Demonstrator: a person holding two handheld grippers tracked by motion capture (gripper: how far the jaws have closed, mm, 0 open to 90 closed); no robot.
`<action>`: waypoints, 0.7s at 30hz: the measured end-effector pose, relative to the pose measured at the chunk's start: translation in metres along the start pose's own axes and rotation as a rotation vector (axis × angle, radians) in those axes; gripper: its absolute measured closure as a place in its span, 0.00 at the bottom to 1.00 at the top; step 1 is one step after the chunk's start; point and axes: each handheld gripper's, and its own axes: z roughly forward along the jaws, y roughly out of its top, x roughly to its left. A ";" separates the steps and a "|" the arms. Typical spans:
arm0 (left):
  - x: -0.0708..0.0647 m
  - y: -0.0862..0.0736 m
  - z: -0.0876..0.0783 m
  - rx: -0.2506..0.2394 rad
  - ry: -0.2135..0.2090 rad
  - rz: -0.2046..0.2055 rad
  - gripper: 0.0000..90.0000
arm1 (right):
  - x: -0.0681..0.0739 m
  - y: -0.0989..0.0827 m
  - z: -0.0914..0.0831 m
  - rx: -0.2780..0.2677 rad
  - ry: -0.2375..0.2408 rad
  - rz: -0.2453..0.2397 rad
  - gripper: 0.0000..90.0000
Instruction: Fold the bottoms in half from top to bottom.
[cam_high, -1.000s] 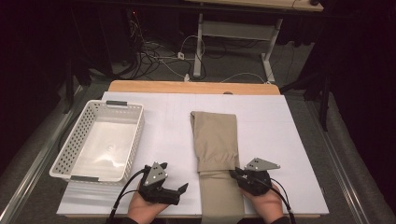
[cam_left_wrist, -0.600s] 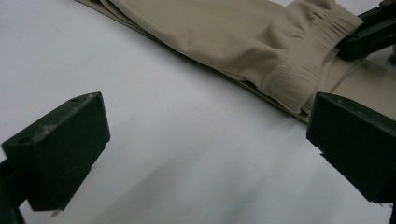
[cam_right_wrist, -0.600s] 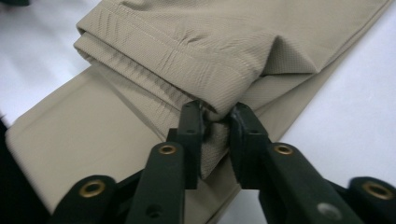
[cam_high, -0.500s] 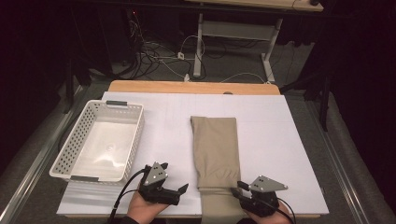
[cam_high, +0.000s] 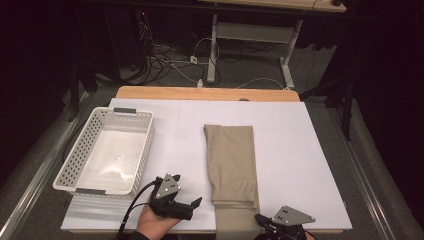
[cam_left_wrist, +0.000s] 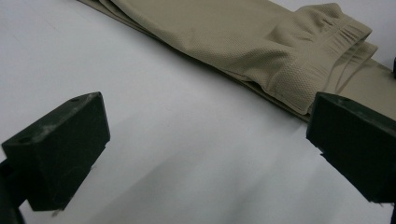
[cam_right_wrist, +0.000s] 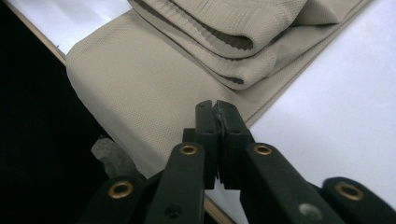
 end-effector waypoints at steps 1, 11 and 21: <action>0.000 0.000 0.000 -0.001 0.000 -0.001 0.00 | 0.000 0.000 -0.001 0.001 -0.005 -0.004 1.00; 0.000 0.000 0.000 -0.003 0.009 -0.004 0.00 | -0.003 -0.004 -0.014 -0.008 -0.022 0.004 1.00; 0.000 0.000 0.001 0.006 0.006 -0.002 0.00 | -0.003 -0.006 -0.011 -0.009 0.003 0.010 1.00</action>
